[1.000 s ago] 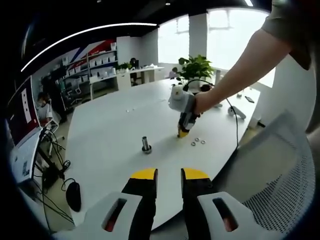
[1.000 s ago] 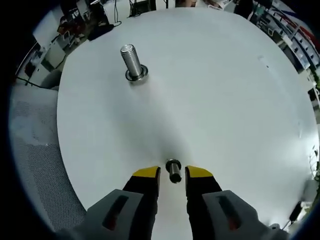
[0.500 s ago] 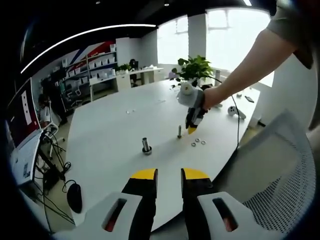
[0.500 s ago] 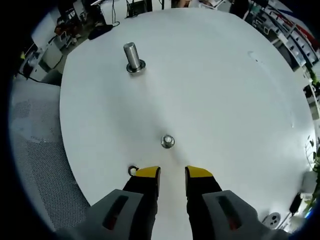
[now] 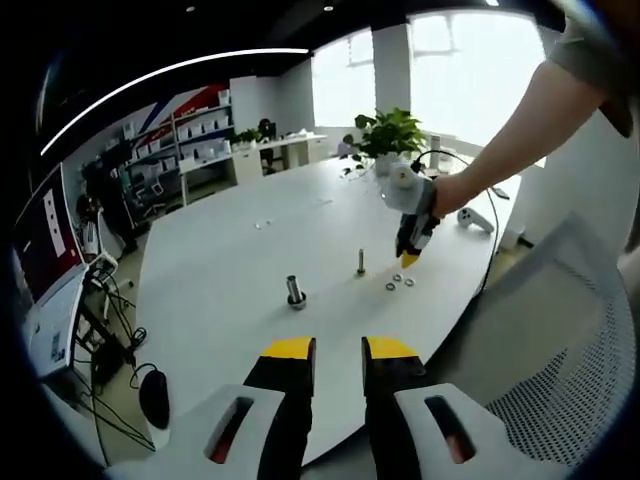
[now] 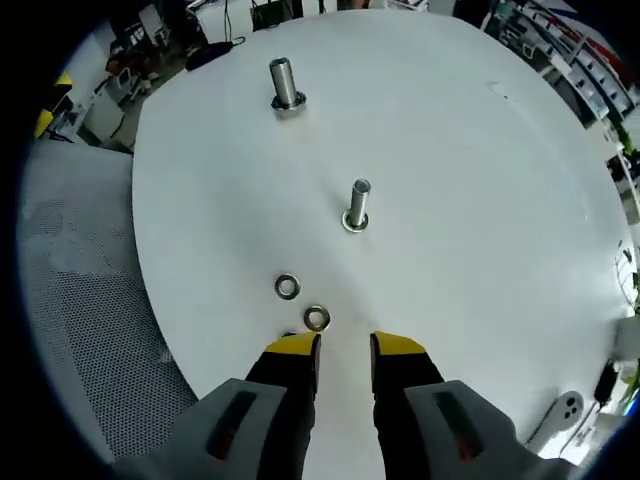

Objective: Place the washer onto the threaded stud by aligning its center hole with the stud, sliding it down to the base, and recovering from edge contact or off-axis alignment until the washer reaches the visible bottom stop.

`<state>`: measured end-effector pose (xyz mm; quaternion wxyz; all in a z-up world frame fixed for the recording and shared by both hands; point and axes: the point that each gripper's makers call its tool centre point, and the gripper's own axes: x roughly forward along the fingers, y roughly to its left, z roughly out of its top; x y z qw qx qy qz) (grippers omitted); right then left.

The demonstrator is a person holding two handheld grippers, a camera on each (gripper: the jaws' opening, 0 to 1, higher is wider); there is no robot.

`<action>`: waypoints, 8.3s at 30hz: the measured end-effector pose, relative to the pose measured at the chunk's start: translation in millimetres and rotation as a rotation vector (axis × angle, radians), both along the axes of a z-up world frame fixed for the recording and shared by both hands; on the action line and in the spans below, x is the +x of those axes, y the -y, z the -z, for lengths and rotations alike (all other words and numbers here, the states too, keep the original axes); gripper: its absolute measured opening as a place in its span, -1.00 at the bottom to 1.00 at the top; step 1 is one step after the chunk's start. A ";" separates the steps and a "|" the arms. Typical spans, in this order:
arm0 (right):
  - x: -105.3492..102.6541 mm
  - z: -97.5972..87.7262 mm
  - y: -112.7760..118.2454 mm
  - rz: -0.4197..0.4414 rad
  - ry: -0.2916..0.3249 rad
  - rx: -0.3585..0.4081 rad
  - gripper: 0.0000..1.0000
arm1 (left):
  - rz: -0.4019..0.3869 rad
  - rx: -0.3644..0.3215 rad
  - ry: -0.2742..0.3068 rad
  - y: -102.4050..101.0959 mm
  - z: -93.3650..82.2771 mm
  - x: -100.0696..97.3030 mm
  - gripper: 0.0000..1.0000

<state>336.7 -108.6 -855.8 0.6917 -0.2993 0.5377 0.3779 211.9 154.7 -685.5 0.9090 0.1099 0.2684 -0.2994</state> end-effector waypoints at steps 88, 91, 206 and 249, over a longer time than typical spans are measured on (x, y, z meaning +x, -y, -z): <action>-34.9 22.6 -14.4 -0.189 -0.032 -0.240 -0.70 | 0.001 0.048 0.002 -3.7 3.8 -0.4 -0.72; -34.5 22.1 -13.7 -0.170 0.001 -0.182 -0.71 | 0.002 0.045 0.006 -3.2 3.0 -0.2 -0.72; 55.9 11.2 -65.4 -0.064 0.055 -0.040 -0.72 | -0.025 -0.019 0.000 -5.4 -1.5 2.6 -0.73; 7.7 1.1 -8.8 0.028 0.040 -0.016 -0.62 | -0.043 0.018 0.014 -9.6 -1.4 3.4 -0.73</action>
